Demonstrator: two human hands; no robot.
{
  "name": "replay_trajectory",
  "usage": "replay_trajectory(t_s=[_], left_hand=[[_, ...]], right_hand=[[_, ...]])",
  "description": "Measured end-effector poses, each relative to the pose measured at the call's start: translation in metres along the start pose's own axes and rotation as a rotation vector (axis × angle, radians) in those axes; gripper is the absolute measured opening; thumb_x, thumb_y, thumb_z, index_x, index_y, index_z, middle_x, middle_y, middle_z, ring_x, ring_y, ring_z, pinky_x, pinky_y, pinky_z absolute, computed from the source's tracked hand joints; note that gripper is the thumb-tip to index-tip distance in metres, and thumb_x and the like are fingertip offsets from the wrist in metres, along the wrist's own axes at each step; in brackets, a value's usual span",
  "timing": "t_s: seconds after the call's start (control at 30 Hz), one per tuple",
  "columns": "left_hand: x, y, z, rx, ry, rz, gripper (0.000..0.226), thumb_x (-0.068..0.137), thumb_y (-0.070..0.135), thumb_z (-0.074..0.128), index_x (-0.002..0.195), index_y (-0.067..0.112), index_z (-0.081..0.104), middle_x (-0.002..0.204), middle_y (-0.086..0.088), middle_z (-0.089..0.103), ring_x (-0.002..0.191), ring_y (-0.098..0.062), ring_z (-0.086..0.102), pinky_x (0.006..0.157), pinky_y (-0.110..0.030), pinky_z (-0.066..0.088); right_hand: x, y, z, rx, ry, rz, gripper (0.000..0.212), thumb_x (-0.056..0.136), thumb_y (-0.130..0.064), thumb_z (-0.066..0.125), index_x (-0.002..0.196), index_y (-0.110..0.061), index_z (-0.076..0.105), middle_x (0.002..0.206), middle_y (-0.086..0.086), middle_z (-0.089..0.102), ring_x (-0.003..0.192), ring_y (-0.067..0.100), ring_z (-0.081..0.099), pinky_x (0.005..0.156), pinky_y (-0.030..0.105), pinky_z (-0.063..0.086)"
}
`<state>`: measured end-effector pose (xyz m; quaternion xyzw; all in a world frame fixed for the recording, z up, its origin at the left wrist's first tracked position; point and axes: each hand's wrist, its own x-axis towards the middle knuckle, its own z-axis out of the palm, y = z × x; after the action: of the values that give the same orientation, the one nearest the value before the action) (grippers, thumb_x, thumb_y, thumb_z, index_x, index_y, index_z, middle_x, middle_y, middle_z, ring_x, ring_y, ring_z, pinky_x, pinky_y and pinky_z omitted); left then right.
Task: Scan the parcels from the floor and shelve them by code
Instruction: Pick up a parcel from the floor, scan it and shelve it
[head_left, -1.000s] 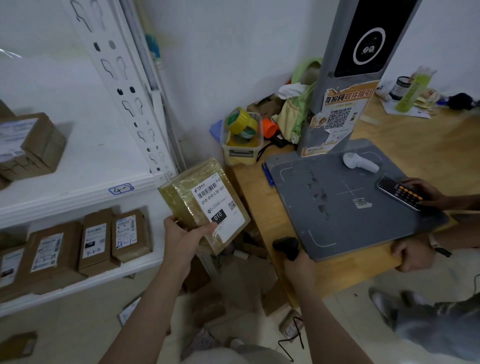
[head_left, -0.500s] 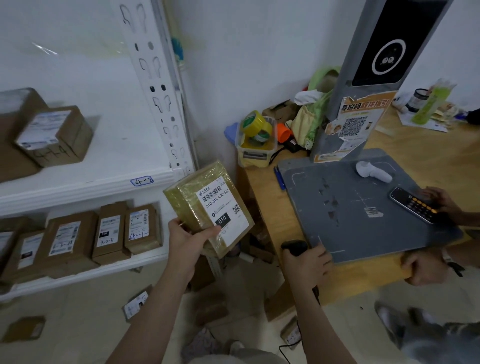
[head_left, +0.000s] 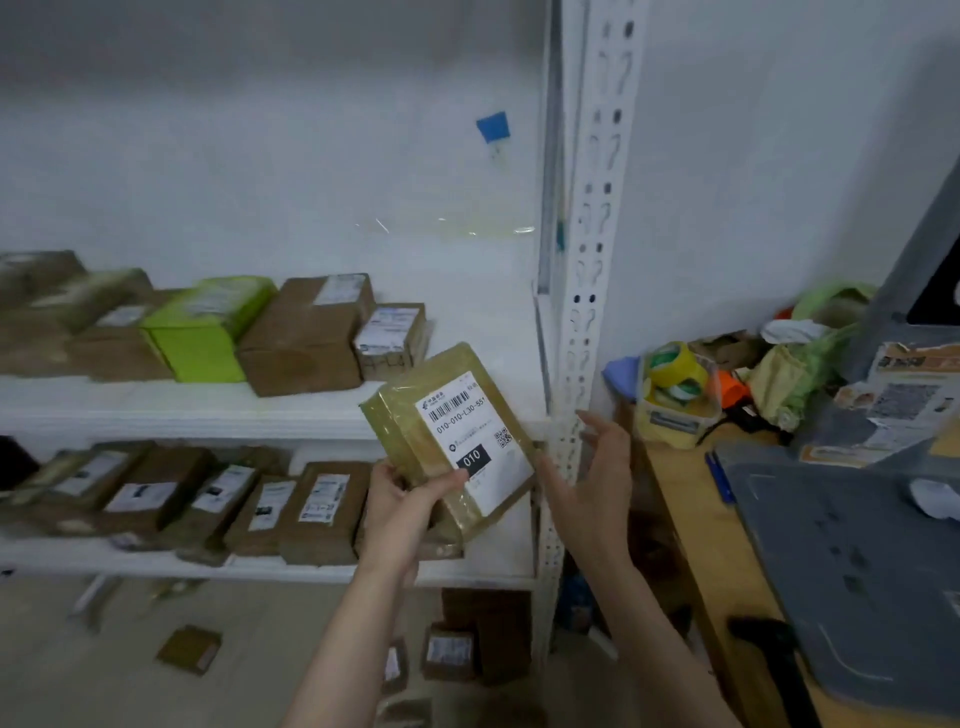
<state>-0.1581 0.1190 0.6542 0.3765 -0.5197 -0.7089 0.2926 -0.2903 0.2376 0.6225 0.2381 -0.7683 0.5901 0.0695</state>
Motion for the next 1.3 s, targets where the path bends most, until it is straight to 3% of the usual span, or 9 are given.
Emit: replay_trajectory(t_s=[0.1, 0.27, 0.4, 0.57, 0.73, 0.93, 1.07, 1.2, 1.3], left_hand=[[-0.004, 0.042, -0.041, -0.024, 0.007, 0.053, 0.059, 0.075, 0.005, 0.082, 0.124, 0.014, 0.051, 0.112, -0.007, 0.071, 0.096, -0.021, 0.070, 0.066, -0.029, 0.054], [-0.012, 0.117, -0.100, -0.024, 0.000, 0.185, 0.044, 0.076, 0.003, 0.081, 0.111, 0.020, 0.059, 0.105, -0.007, 0.075, 0.097, -0.027, 0.071, 0.083, -0.041, 0.057], [-0.025, 0.180, -0.142, -0.020, -0.030, 0.341, 0.032, 0.081, 0.002, 0.077, 0.099, 0.023, 0.061, 0.082, 0.007, 0.078, 0.082, -0.017, 0.073, 0.069, -0.032, 0.054], [-0.041, 0.256, -0.193, 0.011, -0.007, 0.474, 0.033, 0.082, 0.009, 0.077, 0.111, 0.021, 0.067, 0.094, 0.005, 0.078, 0.086, -0.015, 0.075, 0.071, -0.033, 0.057], [-0.060, 0.327, -0.228, 0.008, 0.062, 0.591, 0.025, 0.089, 0.016, 0.070, 0.114, 0.014, 0.068, 0.097, -0.002, 0.078, 0.082, -0.016, 0.076, 0.068, -0.031, 0.058], [-0.091, 0.387, -0.261, 0.031, 0.143, 0.701, 0.025, 0.095, 0.033, 0.064, 0.115, 0.019, 0.067, 0.094, 0.002, 0.079, 0.076, -0.012, 0.075, 0.055, -0.022, 0.052], [-0.106, 0.414, -0.272, 0.061, 0.216, 0.745, 0.027, 0.097, 0.035, 0.059, 0.118, 0.020, 0.067, 0.090, 0.005, 0.078, 0.070, -0.007, 0.073, 0.050, -0.017, 0.049], [-0.115, 0.434, -0.281, 0.079, 0.262, 0.729, 0.027, 0.098, 0.039, 0.056, 0.114, 0.022, 0.069, 0.095, 0.002, 0.079, 0.080, -0.013, 0.073, 0.063, -0.024, 0.053], [-0.113, 0.446, -0.290, 0.058, 0.317, 0.727, 0.029, 0.098, 0.041, 0.056, 0.113, 0.022, 0.071, 0.097, 0.000, 0.078, 0.090, -0.021, 0.071, 0.079, -0.032, 0.052]], right_hand=[[-0.006, -0.051, 0.030, 0.055, -0.148, -0.171, 0.063, 0.083, -0.032, 0.077, 0.135, -0.032, 0.041, 0.134, -0.013, 0.043, 0.117, -0.005, 0.044, 0.093, 0.025, 0.047], [-0.011, -0.146, 0.066, 0.092, -0.349, -0.415, 0.069, 0.080, -0.047, 0.073, 0.136, -0.047, 0.034, 0.141, -0.023, 0.036, 0.128, -0.006, 0.039, 0.095, 0.015, 0.043], [-0.013, -0.217, 0.090, 0.096, -0.370, -0.611, 0.081, 0.070, -0.062, 0.069, 0.142, -0.048, 0.033, 0.148, -0.027, 0.027, 0.135, -0.006, 0.033, 0.107, 0.013, 0.035], [-0.017, -0.303, 0.115, 0.058, -0.311, -0.815, 0.091, 0.061, -0.068, 0.070, 0.142, -0.040, 0.040, 0.152, -0.027, 0.015, 0.133, -0.007, 0.035, 0.101, 0.029, 0.048], [-0.022, -0.376, 0.134, -0.083, -0.216, -1.093, 0.100, 0.058, -0.074, 0.069, 0.146, -0.038, 0.037, 0.161, -0.008, 0.014, 0.142, 0.017, 0.029, 0.093, 0.031, 0.048], [-0.019, -0.450, 0.153, -0.122, -0.059, -1.289, 0.093, 0.064, -0.040, 0.088, 0.145, -0.028, 0.043, 0.157, 0.009, 0.029, 0.132, 0.030, 0.043, 0.076, 0.037, 0.059], [-0.006, -0.483, 0.162, -0.028, -0.034, -1.366, 0.080, 0.070, -0.040, 0.085, 0.140, -0.027, 0.051, 0.154, 0.009, 0.034, 0.128, 0.031, 0.049, 0.071, 0.037, 0.058], [0.005, -0.509, 0.168, -0.057, 0.003, -1.479, 0.078, 0.066, -0.039, 0.087, 0.136, -0.022, 0.055, 0.149, 0.013, 0.040, 0.121, 0.034, 0.056, 0.061, 0.033, 0.057], [0.013, -0.524, 0.173, -0.117, 0.087, -1.579, 0.075, 0.065, -0.037, 0.087, 0.132, -0.015, 0.059, 0.143, 0.019, 0.048, 0.119, 0.037, 0.058, 0.069, 0.039, 0.059]])
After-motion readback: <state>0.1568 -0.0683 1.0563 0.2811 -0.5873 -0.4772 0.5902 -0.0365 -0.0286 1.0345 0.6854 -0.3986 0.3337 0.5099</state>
